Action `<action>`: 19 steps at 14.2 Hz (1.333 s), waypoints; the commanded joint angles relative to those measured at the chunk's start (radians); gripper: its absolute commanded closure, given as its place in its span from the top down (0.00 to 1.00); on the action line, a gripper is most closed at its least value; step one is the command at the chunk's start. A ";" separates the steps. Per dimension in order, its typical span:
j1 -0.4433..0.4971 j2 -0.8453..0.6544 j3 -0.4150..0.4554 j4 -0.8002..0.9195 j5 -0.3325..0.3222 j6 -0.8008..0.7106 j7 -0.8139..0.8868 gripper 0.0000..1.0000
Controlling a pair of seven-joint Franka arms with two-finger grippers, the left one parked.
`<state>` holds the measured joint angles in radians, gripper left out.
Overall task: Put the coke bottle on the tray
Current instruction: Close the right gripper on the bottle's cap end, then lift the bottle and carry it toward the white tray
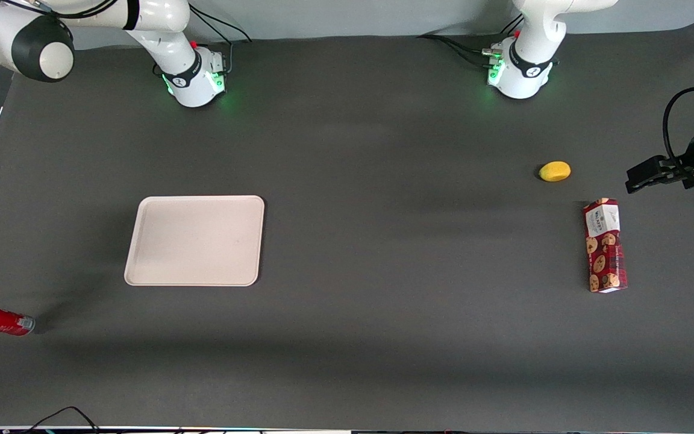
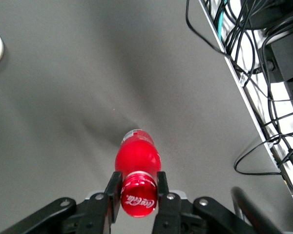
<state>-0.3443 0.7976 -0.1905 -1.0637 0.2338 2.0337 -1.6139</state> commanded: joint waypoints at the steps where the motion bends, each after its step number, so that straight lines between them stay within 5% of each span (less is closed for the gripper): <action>1: 0.021 -0.073 -0.001 -0.015 -0.010 -0.103 0.069 0.04; 9: 0.126 -0.294 0.000 -0.016 -0.114 -0.409 0.328 0.03; 15: 0.292 -0.468 0.000 -0.019 -0.174 -0.667 0.728 0.03; 19: 0.399 -0.567 0.003 -0.197 -0.203 -0.665 1.010 0.03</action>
<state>0.0056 0.2998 -0.1841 -1.1228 0.0684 1.3445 -0.7369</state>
